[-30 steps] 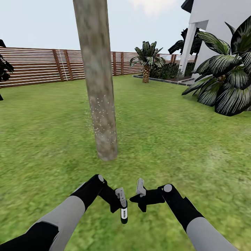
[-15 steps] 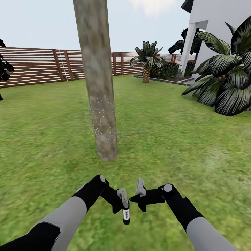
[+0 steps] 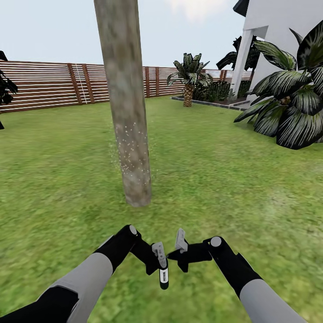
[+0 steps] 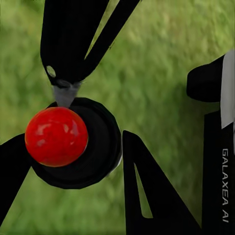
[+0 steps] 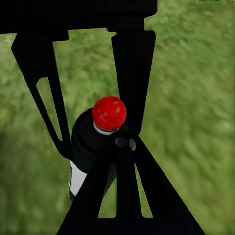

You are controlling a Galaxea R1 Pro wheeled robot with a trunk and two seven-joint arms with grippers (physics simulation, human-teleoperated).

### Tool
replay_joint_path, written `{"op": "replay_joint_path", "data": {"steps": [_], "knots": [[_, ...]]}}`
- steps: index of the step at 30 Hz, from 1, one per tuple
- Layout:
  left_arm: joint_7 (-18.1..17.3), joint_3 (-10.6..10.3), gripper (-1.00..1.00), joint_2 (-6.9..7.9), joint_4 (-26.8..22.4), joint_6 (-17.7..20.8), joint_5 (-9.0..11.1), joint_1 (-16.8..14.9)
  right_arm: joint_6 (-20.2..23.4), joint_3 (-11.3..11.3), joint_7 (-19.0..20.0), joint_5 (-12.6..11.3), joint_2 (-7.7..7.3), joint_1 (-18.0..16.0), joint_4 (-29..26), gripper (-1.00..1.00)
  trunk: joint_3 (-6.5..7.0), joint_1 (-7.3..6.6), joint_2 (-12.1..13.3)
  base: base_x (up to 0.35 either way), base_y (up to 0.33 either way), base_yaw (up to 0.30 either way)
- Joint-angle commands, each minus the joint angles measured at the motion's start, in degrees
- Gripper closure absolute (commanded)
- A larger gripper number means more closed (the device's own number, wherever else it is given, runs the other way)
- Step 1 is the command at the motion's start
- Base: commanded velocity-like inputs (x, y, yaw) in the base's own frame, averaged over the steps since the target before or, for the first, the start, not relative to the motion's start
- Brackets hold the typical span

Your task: In the garden, pick up the pesticide atomizer on the floor and spray pesticide onto both trees until each tree trunk is fully covered.

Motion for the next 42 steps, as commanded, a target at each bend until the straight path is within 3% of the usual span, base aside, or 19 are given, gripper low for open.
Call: {"op": "replay_joint_path", "data": {"steps": [1, 5, 9, 18, 19, 22, 25, 27, 29, 31, 33, 34, 35, 36, 38, 39, 42], "knots": [[0.0, 0.0, 1.0, 0.0, 0.0, 0.0, 0.0, 0.0, 0.0, 0.0, 0.0, 0.0, 0.0, 0.0, -0.3, 1.0, 0.0, 0.0, 0.0, 0.0, 0.0, 0.0], [0.0, -0.1, 1.0, 0.03, 0.1, 0.0, -0.2, -0.1, 0.0, 0.0, 0.0, 0.0, 0.0, 0.0, -0.9, 1.0, 0.0, 0.0, 0.0, 0.0, 0.0, 0.0], [0.0, -0.3, 1.0, 1.07, 0.2, 0.2, -0.6, -0.3, 0.0, 0.0, 0.0, 0.0, 0.0, 0.0, -0.9, 1.0, 0.0, 0.0, 0.0, 0.0, 0.0, 0.0], [1.2, 0.2, 1.0, 13.29, 0.1, 0.9, -0.4, -2.4, 0.0, 0.0, 0.0, 0.0, -0.08, 0.0, -0.8, 1.0, 0.0, 0.0, 0.0, 0.0, 0.0, 0.0], [2.3, 0.5, 1.0, 14.36, 0.1, 0.8, -0.3, -2.2, -0.1, 0.0, 0.0, 0.0, -0.13, 0.0, -0.8, -1.0, 0.0, 0.0, 0.0, 0.0, 0.0, 0.0], [3.4, 2.5, 1.0, 16.93, 0.2, 0.2, -0.1, -1.6, -0.1, 0.0, 0.0, -0.1, -0.23, 0.0, -0.7, -1.0, 0.0, 0.0, 0.0, 0.0, 0.0, 0.0], [4.2, 3.6, 1.0, 17.61, 0.2, 0.1, 0.1, -1.4, -0.1, 0.0, -0.2, 0.0, -0.23, 0.0, -0.5, -1.0, 0.0, 0.0, 0.0, 0.0, 0.0, 0.0], [6.4, 5.9, 1.0, 17.69, 0.3, 0.1, 1.0, -1.3, -0.2, -0.1, -0.8, 0.0, -0.24, 0.1, -0.2, -1.0, 0.0, 0.0, 0.0, 0.0, 0.0, 0.0], [12.1, 11.1, 1.0, 17.66, 0.9, 0.1, 2.8, -1.2, -0.4, -0.3, -5.5, -0.1, -0.46, 0.3, 2.1, -1.0, 0.0, 0.0, 0.0, 0.0, 0.0, 0.0], [16.2, 13.9, 1.0, 17.42, 1.1, 0.0, 3.7, -0.2, -0.8, -0.4, -13.9, -0.4, -0.48, 0.4, 6.6, -1.0, 0.0, 0.0, 0.0, 0.0, 0.0, 0.0], [22.2, 16.6, 1.0, 17.06, 1.1, 0.0, 6.1, 1.8, -5.1, -0.5, -28.5, -2.1, -0.36, 0.6, 13.3, -1.0, 0.0, 0.0, 0.0, 0.0, 0.0, 0.0], [24.4, 17.3, 1.0, 16.99, 1.1, -0.2, 7.6, 2.5, -7.6, -0.5, -33.1, -3.4, -0.33, 1.0, 15.5, -1.0, 0.0, 0.0, 0.0, 0.0, 0.0, 0.0], [27.9, 18.1, 1.0, 16.92, 1.2, -1.8, 10.7, 4.0, -12.6, -0.5, -40.1, -6.6, -0.34, 2.4, 19.0, -1.0, 0.0, 0.0, 0.0, 0.0, 0.0, 0.0], [30.5, 18.5, 1.0, 16.87, 1.2, -3.8, 13.0, 5.2, -16.0, -0.5, -44.6, -9.1, -0.39, 3.4, 21.3, -1.0, 0.0, 0.0, 0.0, 0.0, 0.0, 0.0], [39.9, 18.9, 1.0, 16.66, 1.9, -9.8, 19.2, 9.4, -25.5, -0.5, -55.7, -16.1, -0.79, 5.7, 27.8, -1.0, 0.0, 0.0, 0.0, 0.0, 0.0, 0.0], [43.1, 18.9, 1.0, 16.36, 2.4, -11.5, 20.5, 11.0, -28.5, -0.5, -58.5, -17.9, -0.88, 6.3, 29.9, -1.0, 0.0, 0.0, 0.0, 0.0, 0.0, 0.0], [57.7, 19.1, 1.0, 14.28, 4.8, -19.9, 23.1, 17.3, -46.1, -0.5, -66.9, -25.1, -0.97, 10.9, 37.6, -1.0, 0.0, 0.0, 0.0, 0.0, 0.0, 0.0]]}}
